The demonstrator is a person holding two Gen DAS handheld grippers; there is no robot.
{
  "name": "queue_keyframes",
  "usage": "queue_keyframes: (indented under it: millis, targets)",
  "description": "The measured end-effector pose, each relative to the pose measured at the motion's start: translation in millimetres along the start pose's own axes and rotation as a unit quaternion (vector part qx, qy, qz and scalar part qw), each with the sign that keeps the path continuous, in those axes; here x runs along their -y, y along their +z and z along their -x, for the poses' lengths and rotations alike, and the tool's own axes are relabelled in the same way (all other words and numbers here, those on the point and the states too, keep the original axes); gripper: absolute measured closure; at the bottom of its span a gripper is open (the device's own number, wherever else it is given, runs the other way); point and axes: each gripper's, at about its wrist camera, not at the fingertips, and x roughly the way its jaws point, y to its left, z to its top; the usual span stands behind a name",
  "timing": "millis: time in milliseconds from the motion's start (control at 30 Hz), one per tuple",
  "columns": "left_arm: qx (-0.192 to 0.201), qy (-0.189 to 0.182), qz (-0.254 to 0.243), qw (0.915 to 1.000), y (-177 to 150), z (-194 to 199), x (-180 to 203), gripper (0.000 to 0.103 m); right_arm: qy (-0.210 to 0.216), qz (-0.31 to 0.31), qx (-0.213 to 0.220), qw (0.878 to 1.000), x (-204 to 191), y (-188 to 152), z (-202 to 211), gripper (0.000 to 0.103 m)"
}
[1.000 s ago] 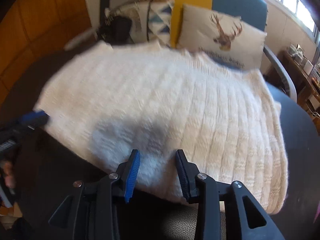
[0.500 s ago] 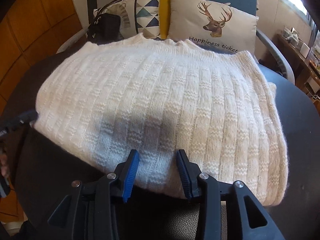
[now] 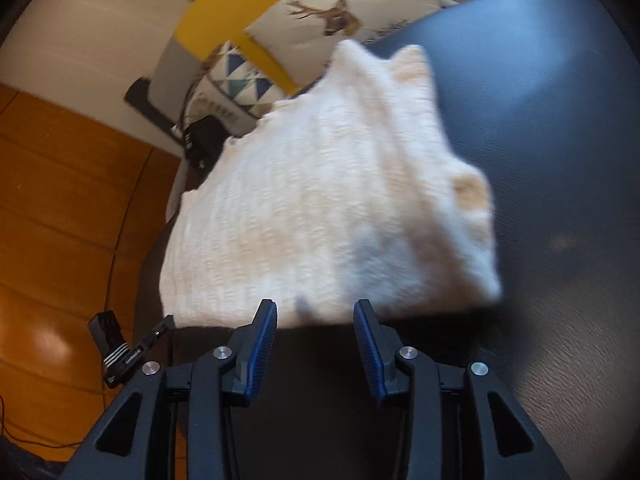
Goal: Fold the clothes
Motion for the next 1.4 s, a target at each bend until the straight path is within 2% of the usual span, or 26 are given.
queue_keyframes:
  millis: [67,133,200,267,367,533,633,700,733,800,833,900,1000,1100,1167,1200,1233,1267,1400]
  targets:
    - [-0.004,0.002,-0.009,0.9999,-0.8,2.4,0.5,0.088,-0.003,0.0,0.0,1.0,2.0,-2.1,5.0,0.063]
    - [-0.006,0.005,-0.006,0.9999,-0.6,3.1,-3.0,0.088,0.004,-0.006,0.009,1.0,7.9,-1.2,17.0,0.063]
    - [-0.01,-0.006,0.02,0.9997,-0.3,4.7,-8.9,0.087,0.024,-0.025,0.023,0.999,20.9,3.7,30.9,0.059]
    - [-0.008,-0.005,0.044,0.999,-2.2,7.1,-13.7,0.079,0.032,-0.037,0.036,0.998,32.8,11.7,40.8,0.047]
    - [-0.013,-0.001,0.063,0.998,-3.1,7.4,-15.7,0.076,0.054,-0.062,0.034,0.996,53.4,25.0,44.8,0.034]
    - [-0.022,0.014,0.069,0.9972,-2.6,5.4,-11.3,0.076,0.107,-0.067,0.005,0.992,70.3,47.8,32.0,0.033]
    - [-0.028,0.022,0.073,0.9967,-2.5,4.2,-8.7,0.075,0.135,-0.053,-0.018,0.989,71.5,58.7,21.5,0.038]
    - [-0.032,0.026,0.074,0.9964,-2.2,3.1,-7.7,0.072,0.132,-0.016,-0.039,0.99,61.8,60.0,13.5,0.045]
    - [-0.033,0.027,0.074,0.9963,-1.9,2.3,-7.2,0.07,0.128,0.004,-0.052,0.99,56.5,60.4,9.2,0.053]
    - [-0.037,0.032,0.07,0.9963,-0.9,0.1,-5.5,0.068,0.097,0.04,-0.078,0.991,47.2,57.7,-0.9,0.079]
    - [-0.039,0.035,0.068,0.9963,-0.5,-1.0,-4.6,0.068,0.073,0.058,-0.092,0.991,43.0,55.5,-5.5,0.097]
    - [-0.039,0.039,0.066,0.9963,0.0,-2.0,-4.0,0.068,0.018,0.096,-0.118,0.988,34.8,50.3,-14.3,0.098]
    - [-0.035,0.039,0.065,0.9965,-0.8,0.0,-5.3,0.068,-0.044,0.123,-0.112,0.985,29.4,49.8,-6.7,0.098]
    - [-0.027,0.033,0.066,0.9969,-0.8,4.0,-7.7,0.068,-0.059,0.12,-0.112,0.985,35.3,45.1,-6.9,0.098]
    - [-0.013,0.023,0.072,0.9971,3.7,11.4,-12.6,0.066,-0.04,0.102,-0.101,0.989,34.5,45.7,-2.2,0.091]
    - [-0.005,0.016,0.076,0.9969,6.4,15.8,-15.5,0.062,-0.027,0.092,-0.093,0.991,33.6,46.4,0.8,0.083]
    - [0.003,0.008,0.08,0.9967,9.7,20.4,-18.6,0.054,-0.021,0.081,-0.085,0.993,33.4,47.8,4.4,0.073]
    - [0.012,0.0,0.083,0.9965,13.7,25.4,-22.0,0.05,-0.017,0.07,-0.077,0.994,33.6,49.6,8.5,0.072]
    - [0.031,-0.01,0.089,0.9955,37.7,30.9,-38.8,0.049,-0.006,0.056,-0.036,0.998,27.2,56.4,22.1,0.062]
